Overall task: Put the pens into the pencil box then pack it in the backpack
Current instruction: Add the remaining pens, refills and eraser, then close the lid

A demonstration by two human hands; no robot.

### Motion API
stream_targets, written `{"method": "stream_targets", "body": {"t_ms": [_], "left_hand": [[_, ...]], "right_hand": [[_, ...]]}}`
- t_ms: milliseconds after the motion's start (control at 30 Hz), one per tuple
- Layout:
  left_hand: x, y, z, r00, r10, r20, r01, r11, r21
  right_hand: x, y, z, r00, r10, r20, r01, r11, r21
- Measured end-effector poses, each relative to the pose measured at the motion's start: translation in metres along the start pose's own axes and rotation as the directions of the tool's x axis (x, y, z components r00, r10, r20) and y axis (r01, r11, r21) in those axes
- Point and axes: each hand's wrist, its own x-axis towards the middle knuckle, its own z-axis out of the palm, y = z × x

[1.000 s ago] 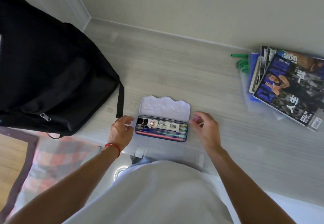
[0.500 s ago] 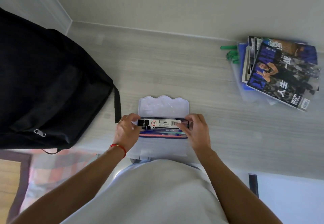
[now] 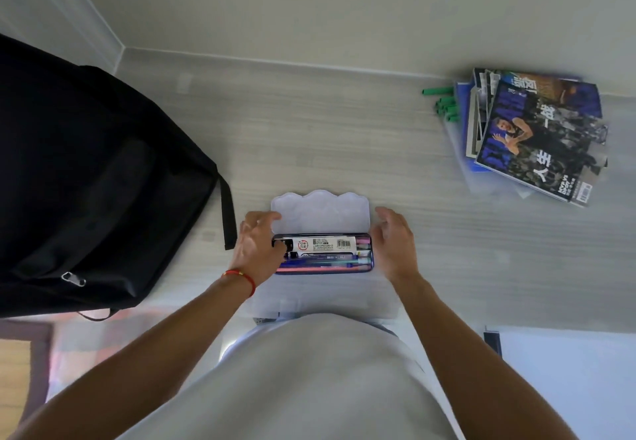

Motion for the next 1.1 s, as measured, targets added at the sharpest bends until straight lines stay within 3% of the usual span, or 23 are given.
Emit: {"method": "stream_targets", "body": {"t_ms": [100,200,400,500,633,733,933,1100], "left_hand": [[0.021,0.008,-0.011,0.977,-0.166,0.130,0.179,0.980,-0.089],[0.030,0.019,-0.012,0.924,-0.316,0.215,0.372,0.870,-0.322],[0.052,0.020,-0.021,0.891,-0.376,0.254,0.450,0.657,-0.605],[0.049,0.021,-0.026,0.924,-0.318,0.213,0.381,0.697,-0.607],[0.020,0.011,-0.023,0.973,-0.197,0.120,0.230,0.819,-0.525],[0.000,0.003,-0.008,0.977,-0.212,0.019,0.197,0.867,-0.458],[-0.017,-0.008,0.014,0.986,-0.116,-0.122,0.080,0.960,-0.267],[-0.012,-0.008,0.022,0.961,-0.265,-0.078,0.229,0.922,-0.312]], "right_hand": [[0.029,-0.015,-0.002,0.965,0.187,0.183,-0.204,0.975,0.084],[0.042,-0.020,-0.004,0.933,0.241,0.266,-0.286,0.948,0.143],[0.043,-0.027,-0.024,0.959,0.217,0.184,-0.269,0.901,0.341],[0.034,-0.027,-0.037,0.971,0.186,0.149,-0.232,0.884,0.406],[0.009,-0.014,-0.039,0.996,0.041,0.075,-0.058,0.967,0.247],[-0.009,0.001,-0.035,0.999,-0.033,0.034,0.028,0.987,0.155],[-0.028,0.017,-0.018,0.995,-0.017,0.099,0.004,0.991,0.132],[-0.024,0.021,-0.014,0.967,0.177,0.186,-0.213,0.957,0.195]]}}
